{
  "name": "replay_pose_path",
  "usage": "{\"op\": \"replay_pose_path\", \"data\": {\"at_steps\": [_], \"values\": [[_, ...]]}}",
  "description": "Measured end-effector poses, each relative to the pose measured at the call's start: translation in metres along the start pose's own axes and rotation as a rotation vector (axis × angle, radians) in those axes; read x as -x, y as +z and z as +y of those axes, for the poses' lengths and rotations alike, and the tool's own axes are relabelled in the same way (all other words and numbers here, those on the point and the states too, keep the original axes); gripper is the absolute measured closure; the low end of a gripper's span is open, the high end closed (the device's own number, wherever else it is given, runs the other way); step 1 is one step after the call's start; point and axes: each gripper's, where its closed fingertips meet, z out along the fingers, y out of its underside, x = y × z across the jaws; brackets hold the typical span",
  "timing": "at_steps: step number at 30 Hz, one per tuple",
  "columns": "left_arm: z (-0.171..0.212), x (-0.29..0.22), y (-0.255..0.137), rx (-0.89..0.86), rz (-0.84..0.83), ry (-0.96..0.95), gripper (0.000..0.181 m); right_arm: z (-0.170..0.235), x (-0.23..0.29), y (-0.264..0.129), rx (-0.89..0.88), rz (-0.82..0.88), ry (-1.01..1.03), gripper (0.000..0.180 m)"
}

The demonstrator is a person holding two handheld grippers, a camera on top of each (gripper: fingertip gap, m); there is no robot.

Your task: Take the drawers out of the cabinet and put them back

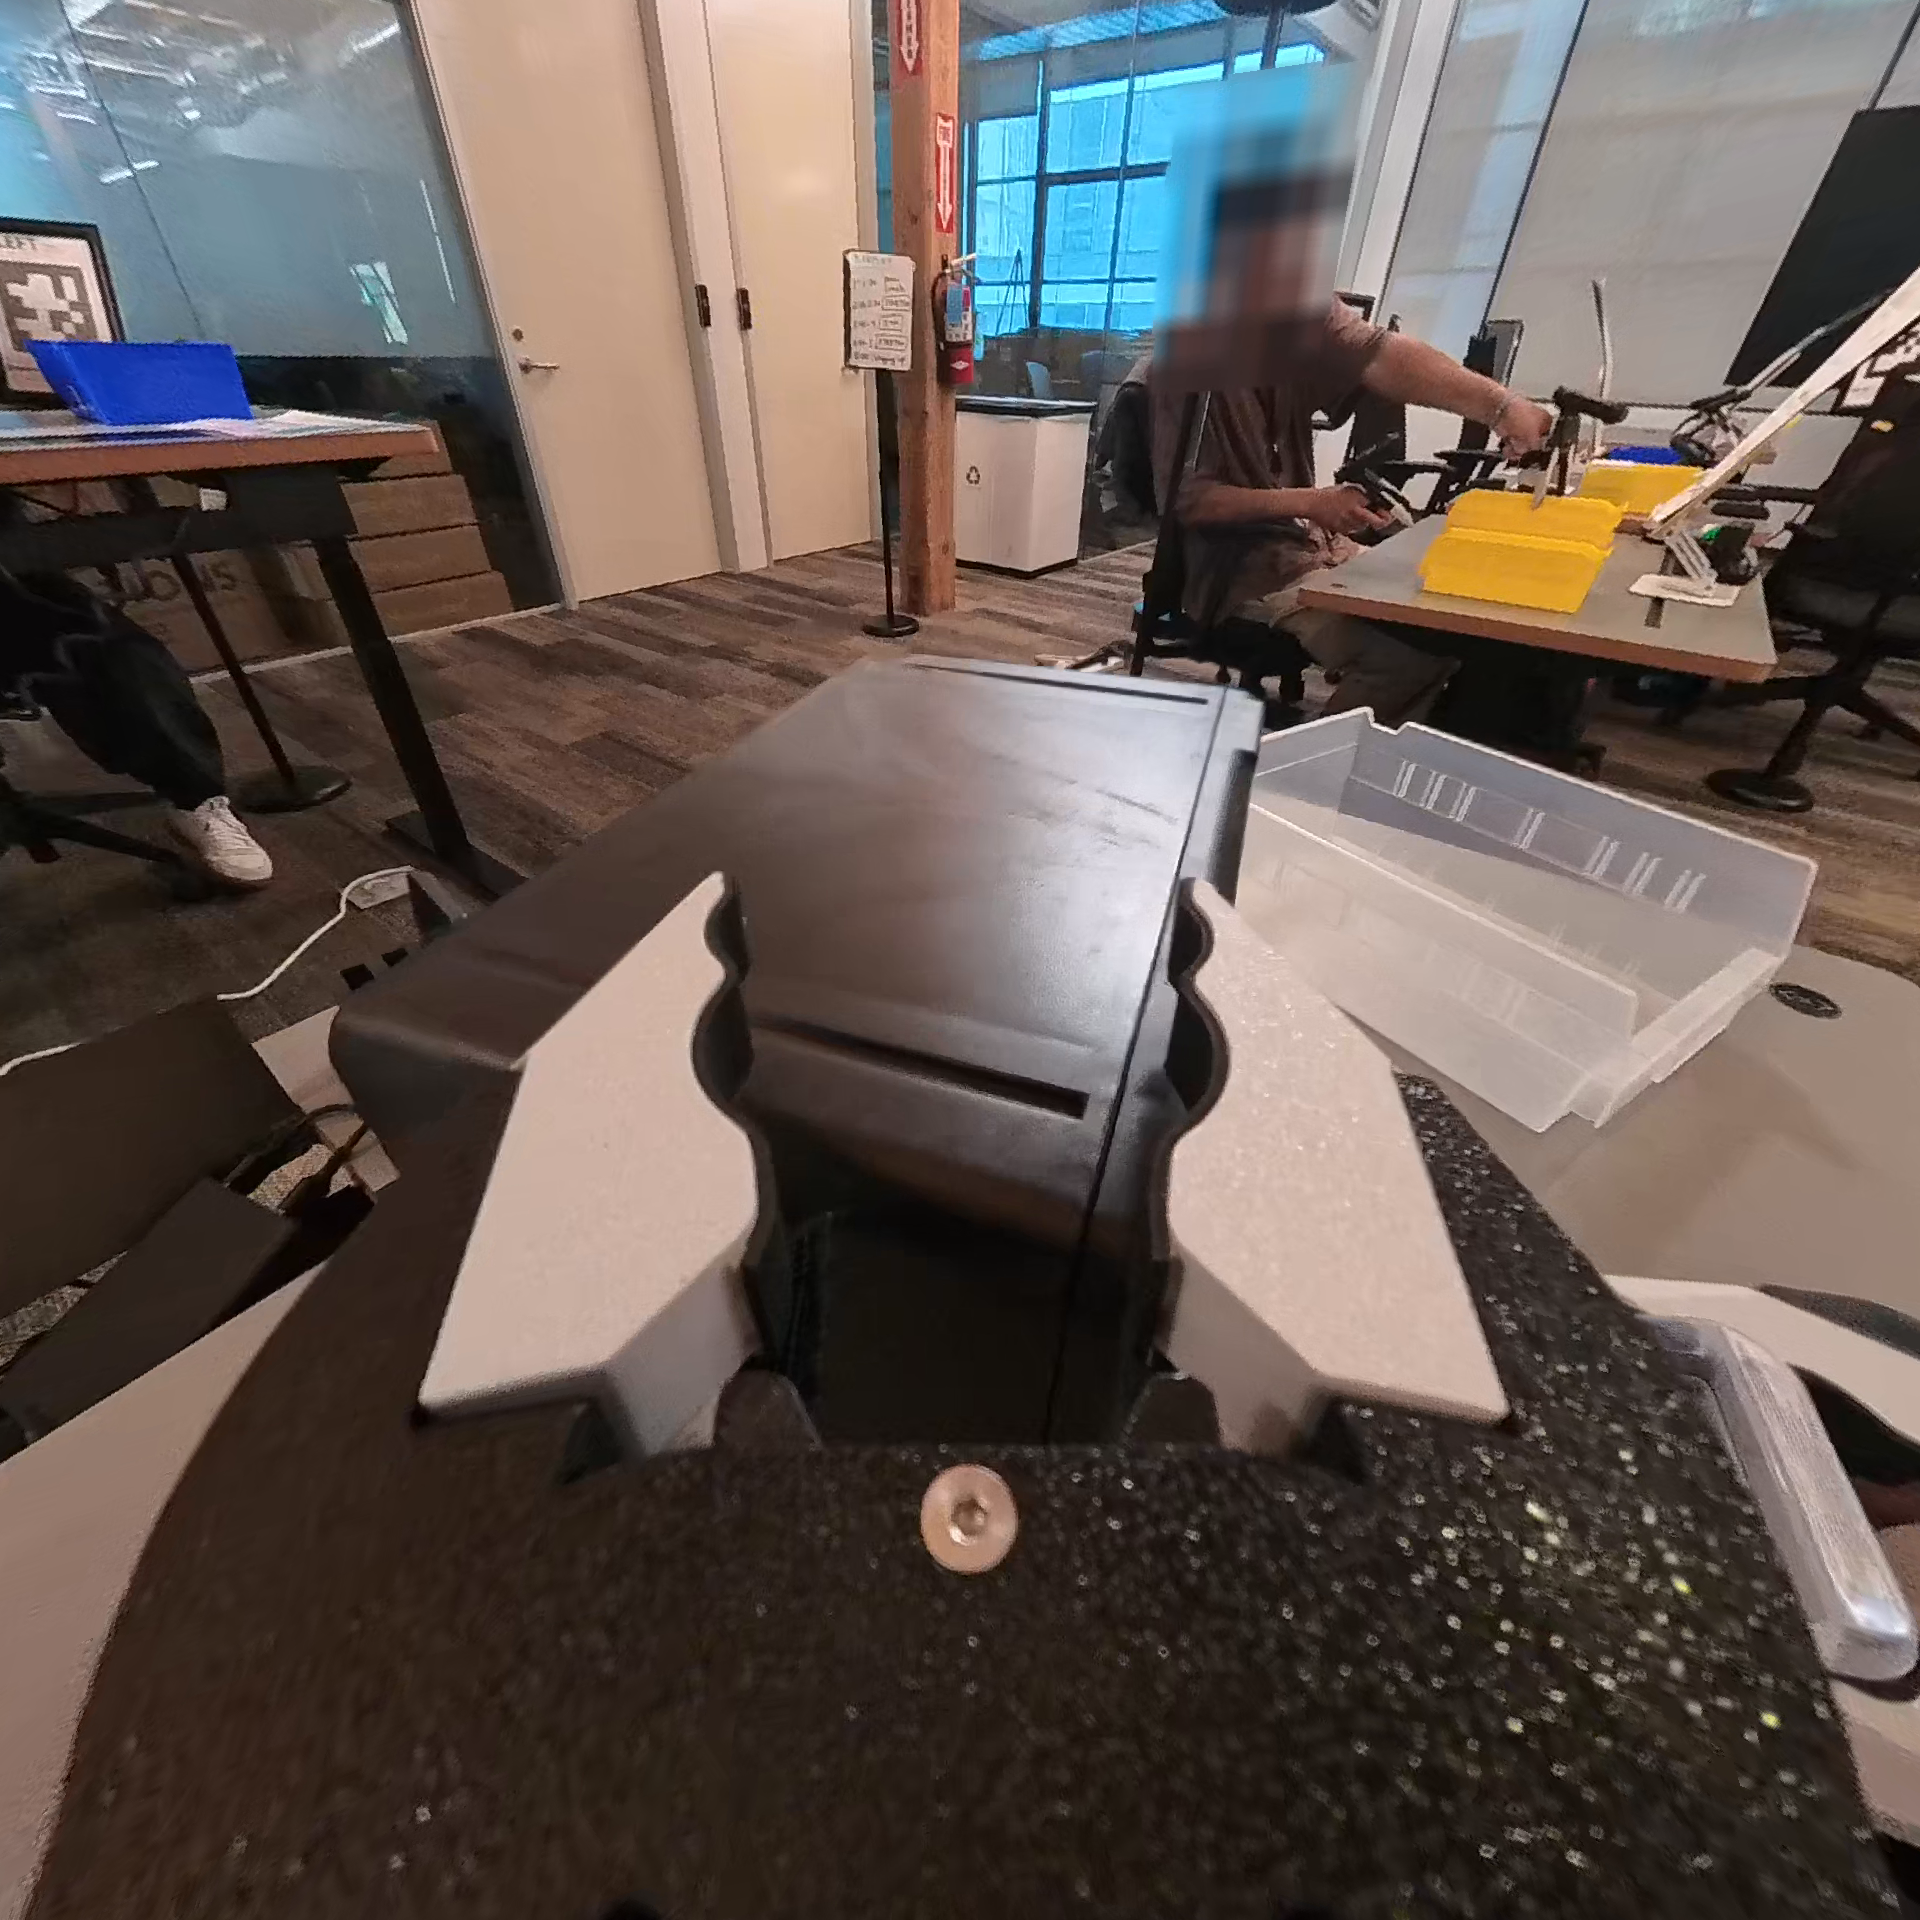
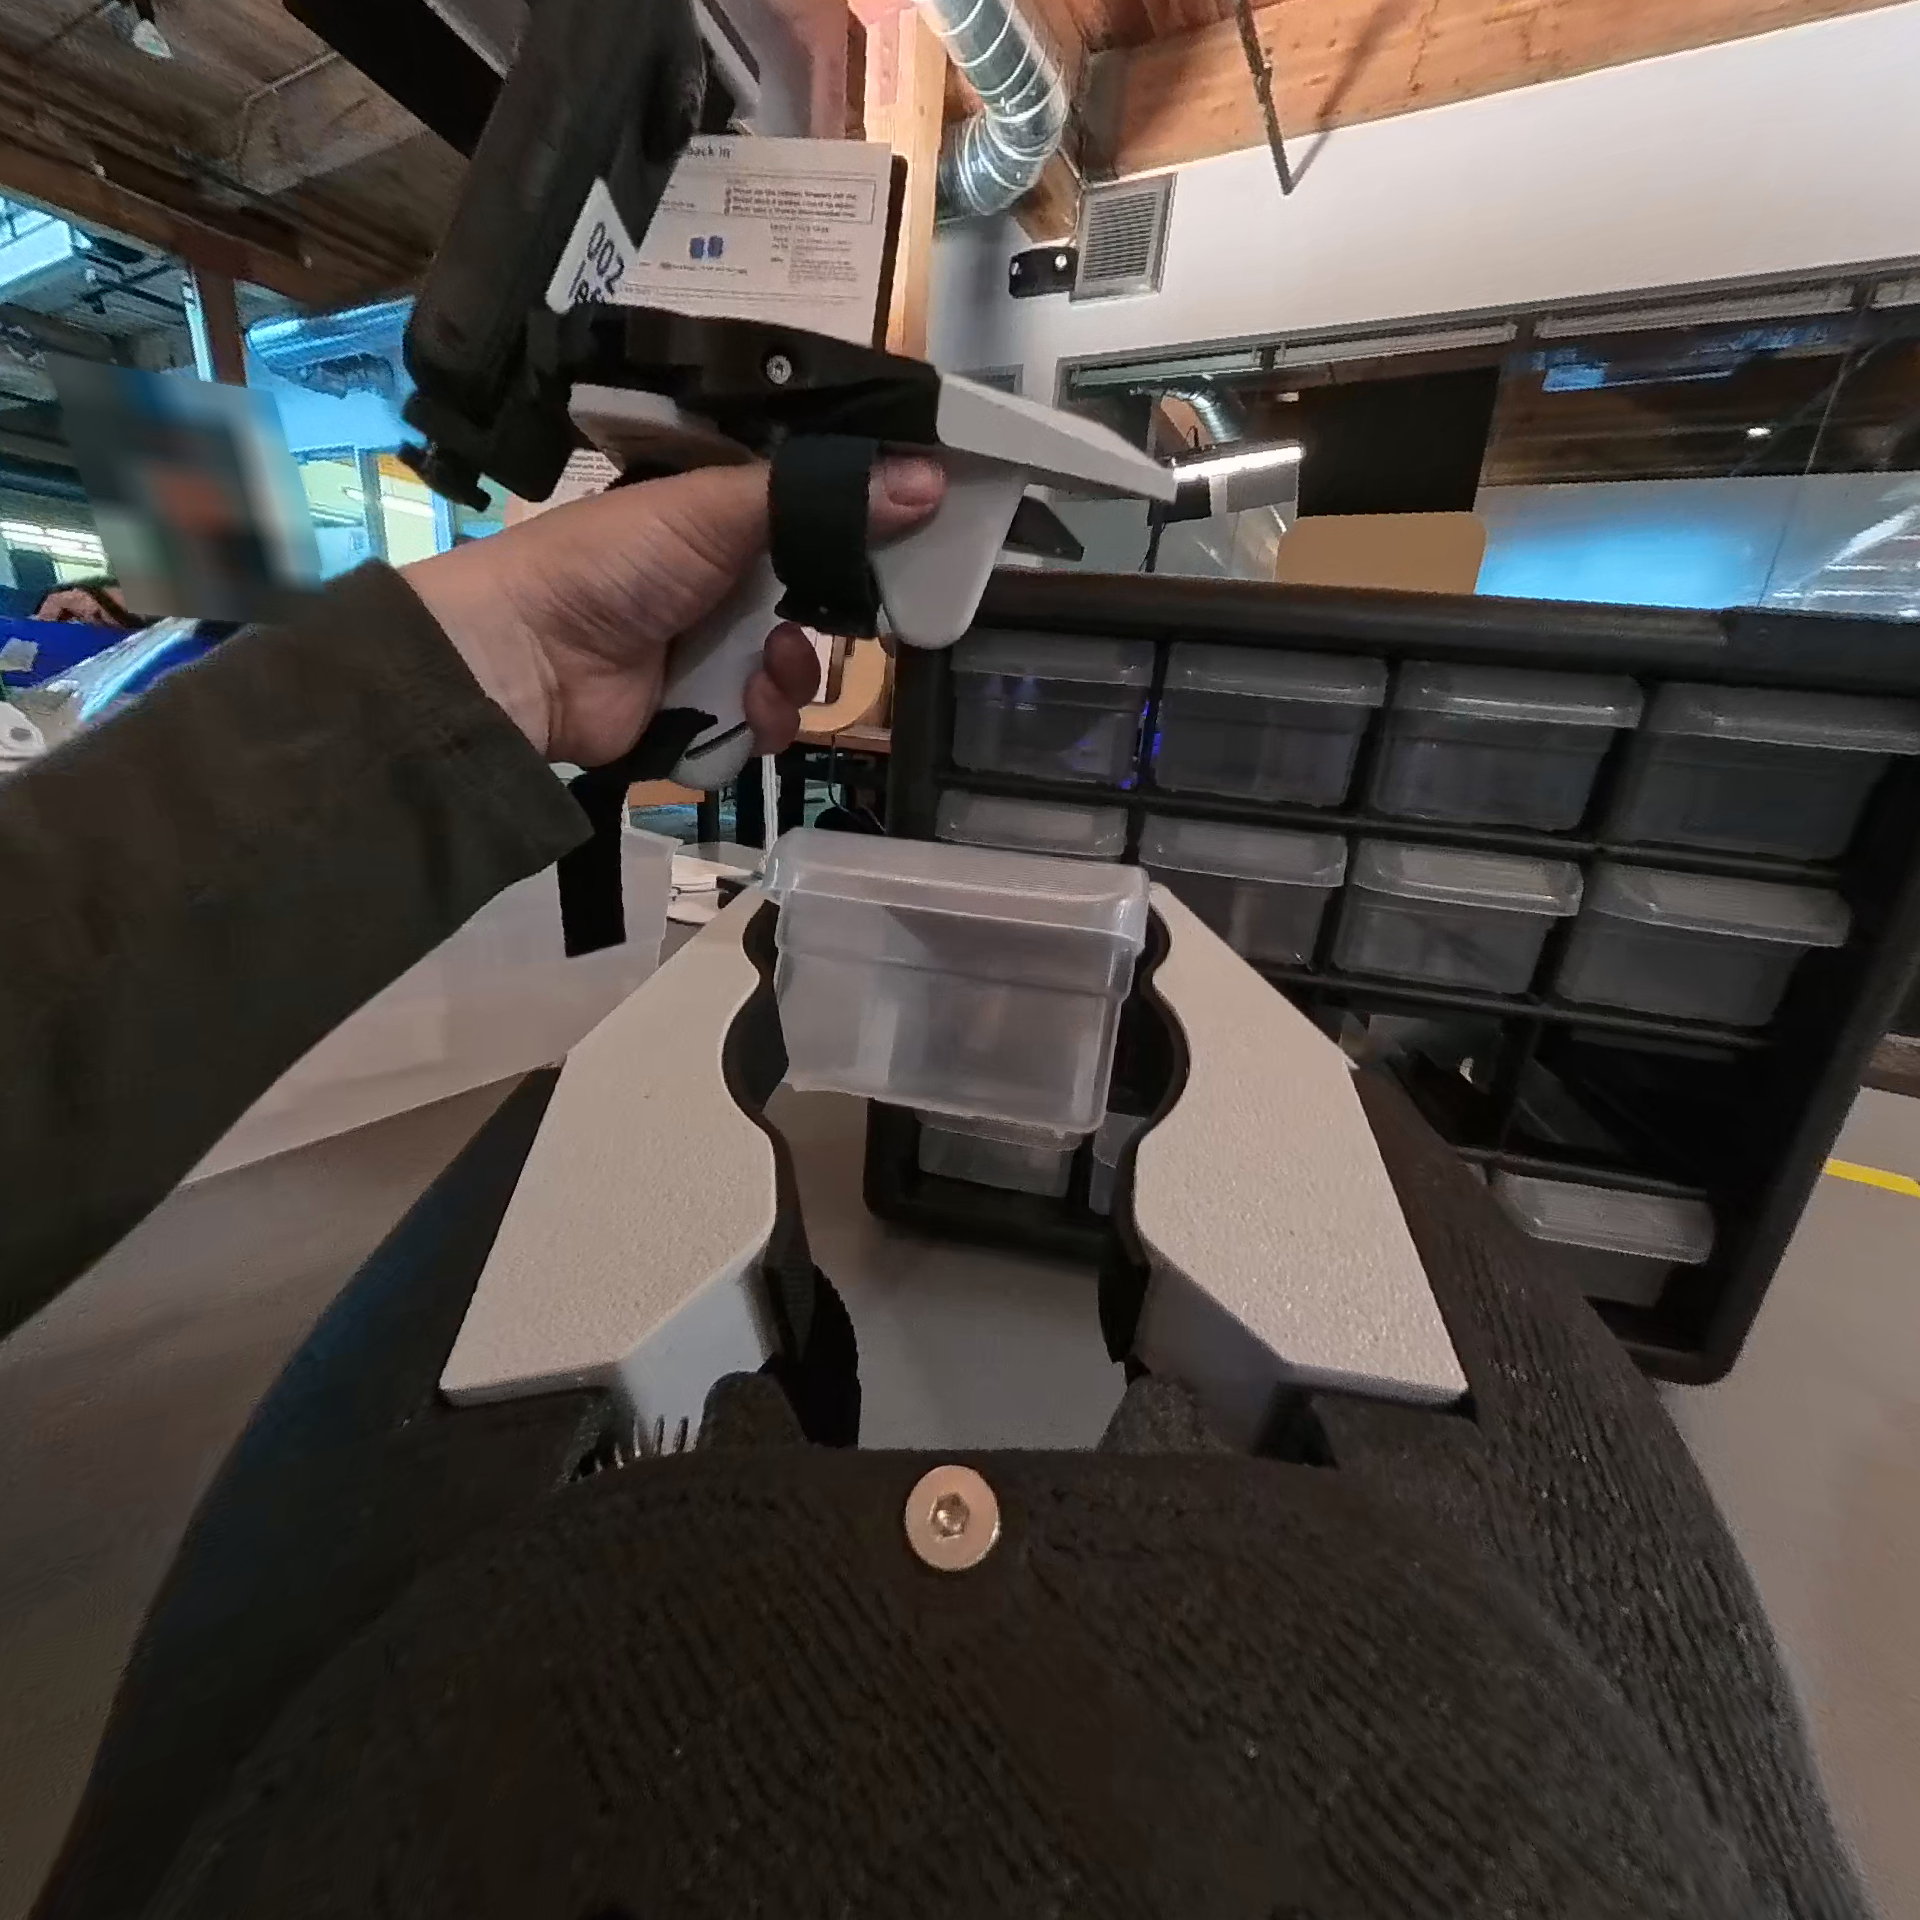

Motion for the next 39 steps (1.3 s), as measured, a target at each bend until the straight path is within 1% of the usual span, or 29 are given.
{"op": "replay_pose_path", "data": {"at_steps": [6, 10, 18, 26, 31, 35, 39], "values": [[0.005, 0.001, -0.002, -0.011, 0.029, -0.031, 0.096, 0.005, 0.001, 0.009, -0.003, 0.006, 0.010, 0.114], [0.006, 0.001, -0.002, -0.010, 0.038, -0.027, 0.098, 0.009, 0.002, 0.013, 0.005, 0.021, 0.000, 0.114], [0.003, 0.001, -0.001, -0.040, 0.037, 0.065, 0.095, 0.023, 0.002, 0.010, 0.097, 0.065, -0.036, 0.114], [0.008, 0.003, -0.001, -0.041, 0.068, 0.083, 0.093, 0.046, 0.007, 0.017, 0.228, 0.156, -0.034, 0.114], [-0.004, 0.002, -0.001, -0.107, 0.072, 0.150, 0.095, 0.050, 0.009, 0.023, 0.254, 0.191, -0.031, 0.114], [0.009, 0.010, 0.004, -0.039, 0.048, 0.198, 0.097, 0.055, 0.009, 0.030, 0.280, 0.213, -0.022, 0.114], [0.016, 0.014, 0.001, -0.012, 0.073, 0.162, 0.102, 0.058, 0.012, 0.038, 0.299, 0.221, -0.030, 0.114]]}}
